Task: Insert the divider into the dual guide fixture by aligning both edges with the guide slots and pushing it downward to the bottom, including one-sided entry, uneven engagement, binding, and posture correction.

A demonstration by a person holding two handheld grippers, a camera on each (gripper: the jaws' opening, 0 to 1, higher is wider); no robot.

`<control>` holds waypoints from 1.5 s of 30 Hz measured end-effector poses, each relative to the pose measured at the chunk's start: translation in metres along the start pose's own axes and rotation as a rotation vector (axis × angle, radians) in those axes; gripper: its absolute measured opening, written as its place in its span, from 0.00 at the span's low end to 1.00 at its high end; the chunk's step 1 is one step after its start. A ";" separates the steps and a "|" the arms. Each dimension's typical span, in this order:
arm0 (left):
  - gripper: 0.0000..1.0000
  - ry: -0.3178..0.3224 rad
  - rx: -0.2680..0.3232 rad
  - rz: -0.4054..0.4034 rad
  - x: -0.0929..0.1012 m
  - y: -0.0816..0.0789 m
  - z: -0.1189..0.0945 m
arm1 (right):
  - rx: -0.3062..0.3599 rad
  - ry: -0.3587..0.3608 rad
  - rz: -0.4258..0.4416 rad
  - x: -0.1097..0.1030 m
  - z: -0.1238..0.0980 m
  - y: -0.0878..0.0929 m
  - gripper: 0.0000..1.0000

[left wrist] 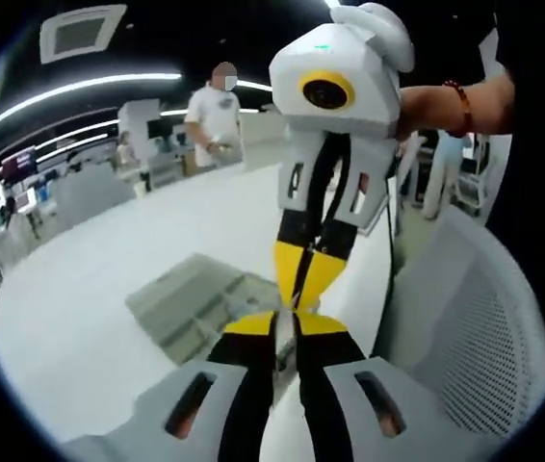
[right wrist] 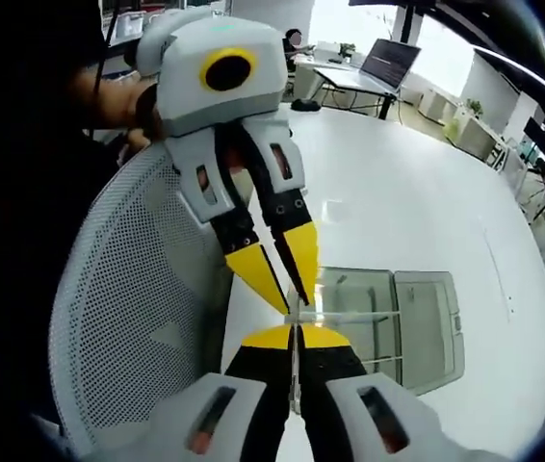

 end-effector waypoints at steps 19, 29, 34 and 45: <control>0.32 -0.124 0.010 -0.052 -0.010 0.006 -0.011 | -0.037 -0.017 0.061 0.034 -0.002 0.005 0.00; 0.42 -0.129 -0.002 -0.057 -0.011 0.009 -0.012 | -0.036 -0.019 0.097 0.049 -0.002 0.008 0.00; 0.45 -0.141 0.004 -0.073 -0.012 0.010 -0.010 | -0.032 -0.013 0.115 0.056 0.001 0.010 0.00; 0.51 -0.143 0.003 -0.106 -0.012 0.015 -0.015 | -0.059 -0.021 0.112 0.058 0.005 0.015 0.00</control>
Point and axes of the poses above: the point that each gripper's makers call its tool centre point, and the gripper's own axes: z roughly forward along the fingers, x roughly to its right, y roughly out of its underside, the point moved 10 cm from there along -z, roughly backward along the fingers, and after that the axes turned 6 degrees about x, right-handed, at the moved point
